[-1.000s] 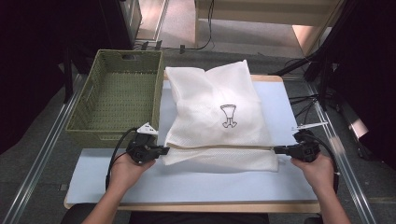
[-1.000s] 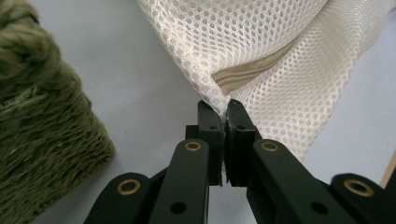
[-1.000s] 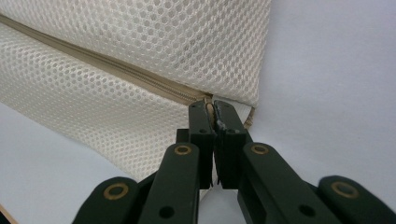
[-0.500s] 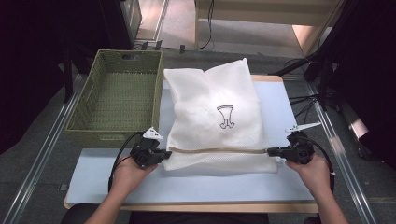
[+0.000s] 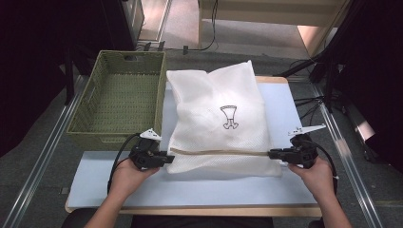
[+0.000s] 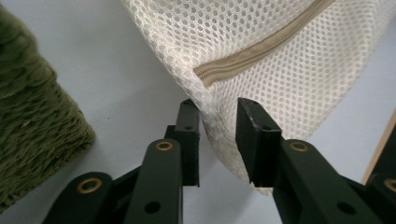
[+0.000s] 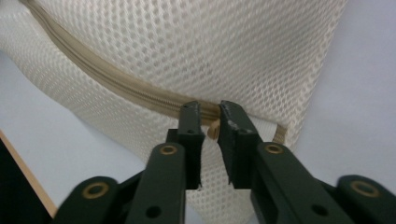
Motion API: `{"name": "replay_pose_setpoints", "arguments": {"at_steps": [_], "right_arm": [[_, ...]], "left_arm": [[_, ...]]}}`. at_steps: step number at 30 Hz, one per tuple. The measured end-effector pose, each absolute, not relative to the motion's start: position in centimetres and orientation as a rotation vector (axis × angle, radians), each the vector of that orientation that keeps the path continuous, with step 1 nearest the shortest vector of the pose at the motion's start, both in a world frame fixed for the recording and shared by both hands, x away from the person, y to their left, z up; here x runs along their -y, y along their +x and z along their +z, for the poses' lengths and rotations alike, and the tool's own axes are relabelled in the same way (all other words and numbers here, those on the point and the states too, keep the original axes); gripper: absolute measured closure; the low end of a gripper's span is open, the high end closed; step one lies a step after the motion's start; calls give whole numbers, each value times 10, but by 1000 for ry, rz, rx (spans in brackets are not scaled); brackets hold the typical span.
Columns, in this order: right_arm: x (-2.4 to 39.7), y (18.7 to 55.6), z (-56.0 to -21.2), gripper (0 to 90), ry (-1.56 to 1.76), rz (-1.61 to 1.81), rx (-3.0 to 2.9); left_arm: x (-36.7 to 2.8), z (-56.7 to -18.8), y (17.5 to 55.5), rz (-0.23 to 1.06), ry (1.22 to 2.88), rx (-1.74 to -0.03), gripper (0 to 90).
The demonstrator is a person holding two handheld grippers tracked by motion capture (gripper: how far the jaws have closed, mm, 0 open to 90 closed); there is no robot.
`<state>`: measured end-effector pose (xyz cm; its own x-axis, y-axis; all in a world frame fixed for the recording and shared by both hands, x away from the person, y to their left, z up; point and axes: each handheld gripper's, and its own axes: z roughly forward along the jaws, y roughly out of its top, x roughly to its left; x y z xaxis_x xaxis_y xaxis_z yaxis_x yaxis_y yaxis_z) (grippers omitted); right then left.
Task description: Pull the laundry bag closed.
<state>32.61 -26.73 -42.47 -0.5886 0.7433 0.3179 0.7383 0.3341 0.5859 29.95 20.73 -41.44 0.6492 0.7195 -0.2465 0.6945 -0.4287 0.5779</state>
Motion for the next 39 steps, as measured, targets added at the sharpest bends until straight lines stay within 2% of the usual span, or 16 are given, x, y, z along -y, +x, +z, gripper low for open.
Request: {"name": "replay_pose_setpoints", "arguments": {"at_steps": [8,14,19,32,39], "right_arm": [[270,325,-419,611,1382,1199,-2477],[276,327,-417,501,1367,1232,-2401],[282,329,-418,470,1377,1233,-2368],[302,347,-431,319,1423,1192,-2211],[302,355,-437,293,1421,1156,-2191]], "left_arm": [[-216,-404,295,58,2157,-1056,612],[-222,-398,291,81,2121,-1046,506],[-231,-397,287,95,2104,-1044,450],[-249,-397,283,132,2067,-1040,380],[-253,-399,284,130,2036,-1081,357]]}}
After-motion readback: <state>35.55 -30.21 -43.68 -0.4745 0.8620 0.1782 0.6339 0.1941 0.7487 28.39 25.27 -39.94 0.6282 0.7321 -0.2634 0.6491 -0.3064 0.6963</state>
